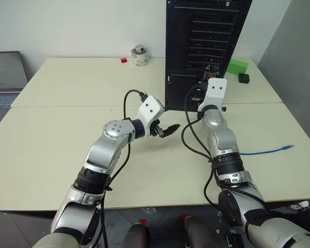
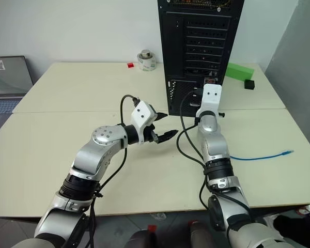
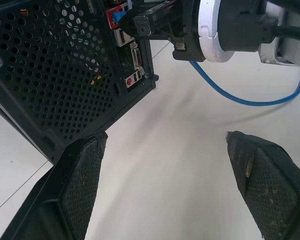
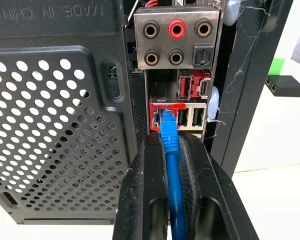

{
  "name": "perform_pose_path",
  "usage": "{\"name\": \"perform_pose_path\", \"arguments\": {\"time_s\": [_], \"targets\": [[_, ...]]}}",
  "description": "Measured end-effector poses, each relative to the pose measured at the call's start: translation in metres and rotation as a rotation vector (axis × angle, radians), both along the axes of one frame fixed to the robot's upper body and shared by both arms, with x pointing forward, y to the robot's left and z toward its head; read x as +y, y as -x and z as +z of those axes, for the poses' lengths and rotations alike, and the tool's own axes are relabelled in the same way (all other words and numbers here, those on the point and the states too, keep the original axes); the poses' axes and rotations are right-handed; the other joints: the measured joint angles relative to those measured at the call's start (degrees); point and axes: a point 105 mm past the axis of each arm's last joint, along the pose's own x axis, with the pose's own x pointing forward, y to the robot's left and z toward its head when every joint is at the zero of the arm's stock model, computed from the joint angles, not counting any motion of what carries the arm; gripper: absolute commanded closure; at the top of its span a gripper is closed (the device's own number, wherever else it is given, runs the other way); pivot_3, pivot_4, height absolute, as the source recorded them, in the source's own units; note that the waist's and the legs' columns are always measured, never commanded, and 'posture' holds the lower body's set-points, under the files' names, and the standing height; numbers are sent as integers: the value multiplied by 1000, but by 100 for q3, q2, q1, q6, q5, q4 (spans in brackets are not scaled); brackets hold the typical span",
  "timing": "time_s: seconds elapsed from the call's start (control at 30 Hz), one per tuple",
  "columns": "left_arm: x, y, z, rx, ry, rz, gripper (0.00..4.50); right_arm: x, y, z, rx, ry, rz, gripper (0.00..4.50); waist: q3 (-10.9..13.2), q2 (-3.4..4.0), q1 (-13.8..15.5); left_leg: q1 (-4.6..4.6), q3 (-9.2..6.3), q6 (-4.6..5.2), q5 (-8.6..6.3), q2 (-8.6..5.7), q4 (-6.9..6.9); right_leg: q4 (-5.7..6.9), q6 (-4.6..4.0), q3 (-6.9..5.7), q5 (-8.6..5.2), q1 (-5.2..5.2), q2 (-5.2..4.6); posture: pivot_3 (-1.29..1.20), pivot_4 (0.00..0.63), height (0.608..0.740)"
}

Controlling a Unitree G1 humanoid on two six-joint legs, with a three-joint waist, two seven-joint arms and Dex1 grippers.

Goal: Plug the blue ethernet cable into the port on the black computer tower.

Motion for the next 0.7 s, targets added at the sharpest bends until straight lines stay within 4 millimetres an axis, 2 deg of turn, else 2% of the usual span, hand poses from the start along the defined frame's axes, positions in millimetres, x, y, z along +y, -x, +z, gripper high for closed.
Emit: {"name": "perform_pose_path", "arguments": {"time_s": [0.37, 0.57, 0.7], "targets": [[0, -1, 0, -2, 0, 8, 455, -7, 2, -5, 9, -14, -2, 1310, 0, 0, 8, -23, 3, -1, 0, -1, -3, 4, 0, 0, 0, -27, -23, 0, 150, 740], [0, -1, 0, -3, 1, 9, 455, -11, 14, -5, -5, -19, 17, 82, 0, 0, 25, -28, 0, -1, 0, -5, -1, 3, 0, -2, 0, -28, -26, 0, 150, 740], [3, -3, 0, -6, 1, 28, 455, -18, 36, 1, -35, -13, 54, 10, 0, 0, 39, -31, -5, -1, 0, -5, -2, 2, 0, -6, 0, -28, -26, 0, 150, 740]]}}
